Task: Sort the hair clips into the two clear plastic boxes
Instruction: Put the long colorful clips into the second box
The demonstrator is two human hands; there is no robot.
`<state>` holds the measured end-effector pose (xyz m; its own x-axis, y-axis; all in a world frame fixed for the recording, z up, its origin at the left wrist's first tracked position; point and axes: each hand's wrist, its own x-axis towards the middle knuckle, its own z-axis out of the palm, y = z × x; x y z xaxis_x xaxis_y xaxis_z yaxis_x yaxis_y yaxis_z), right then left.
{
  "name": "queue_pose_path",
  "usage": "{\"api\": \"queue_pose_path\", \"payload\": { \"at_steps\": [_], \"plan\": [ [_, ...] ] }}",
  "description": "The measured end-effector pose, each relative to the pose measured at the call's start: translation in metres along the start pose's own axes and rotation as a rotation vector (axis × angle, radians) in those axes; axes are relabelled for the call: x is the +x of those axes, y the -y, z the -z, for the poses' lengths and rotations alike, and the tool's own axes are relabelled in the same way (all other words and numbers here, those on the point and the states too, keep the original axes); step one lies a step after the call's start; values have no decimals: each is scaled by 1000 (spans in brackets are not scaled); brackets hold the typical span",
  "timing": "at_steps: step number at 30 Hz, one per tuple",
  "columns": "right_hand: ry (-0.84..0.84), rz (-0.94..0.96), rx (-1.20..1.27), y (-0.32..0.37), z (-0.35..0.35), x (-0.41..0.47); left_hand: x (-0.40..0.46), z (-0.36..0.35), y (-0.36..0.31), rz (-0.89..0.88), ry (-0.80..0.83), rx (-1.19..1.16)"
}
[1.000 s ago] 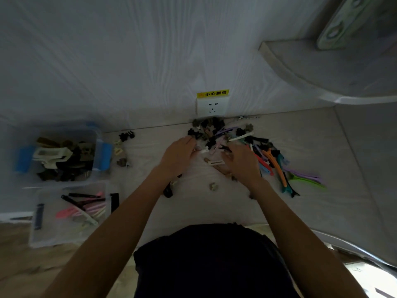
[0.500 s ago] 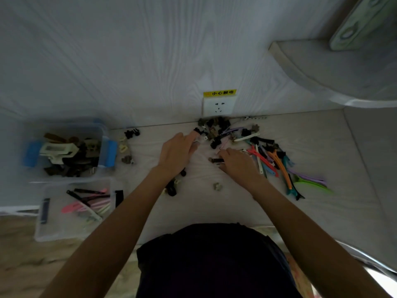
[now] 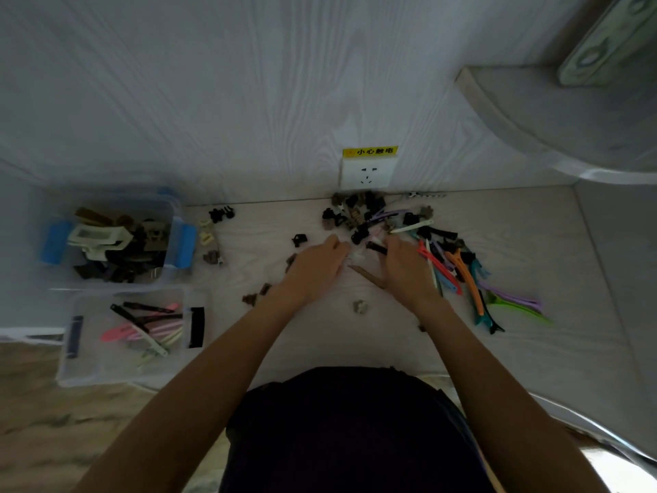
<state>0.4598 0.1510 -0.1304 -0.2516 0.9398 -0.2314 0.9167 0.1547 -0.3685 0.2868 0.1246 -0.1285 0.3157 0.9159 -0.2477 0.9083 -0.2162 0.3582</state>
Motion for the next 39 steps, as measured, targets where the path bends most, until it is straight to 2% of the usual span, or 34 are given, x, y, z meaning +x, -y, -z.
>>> {"api": "queue_pose_path", "payload": {
  "at_steps": [2,6,9,13,17,22,24,27,33,36,39],
  "plan": [
    [-41,-18,94,-4,4,-4,10,-4,-11,-40,17,68],
    [-63,-20,83,-16,8,-10,24,-14,-18,-36,126,165],
    [-41,-80,119,-22,10,-12,28,-17,-14,-34,119,151],
    [-60,-61,126,-19,13,-18,24,-17,-15,-27,119,266],
    [-63,-75,237,-7,18,-27,1,-5,-13,39,57,81],
    [-69,-86,425,25,23,-51,-58,31,4,192,-200,-293],
    [5,-53,494,53,18,-60,-97,44,25,252,-262,-315],
    [124,38,581,95,7,-67,-148,54,62,370,-272,-259],
    [325,118,665,204,-23,-71,-251,52,142,511,-90,-90],
    [423,235,521,254,-40,-72,-273,46,167,408,-42,-68],
    [403,363,279,290,-60,-72,-279,47,173,321,-79,-202]
  ]
}}
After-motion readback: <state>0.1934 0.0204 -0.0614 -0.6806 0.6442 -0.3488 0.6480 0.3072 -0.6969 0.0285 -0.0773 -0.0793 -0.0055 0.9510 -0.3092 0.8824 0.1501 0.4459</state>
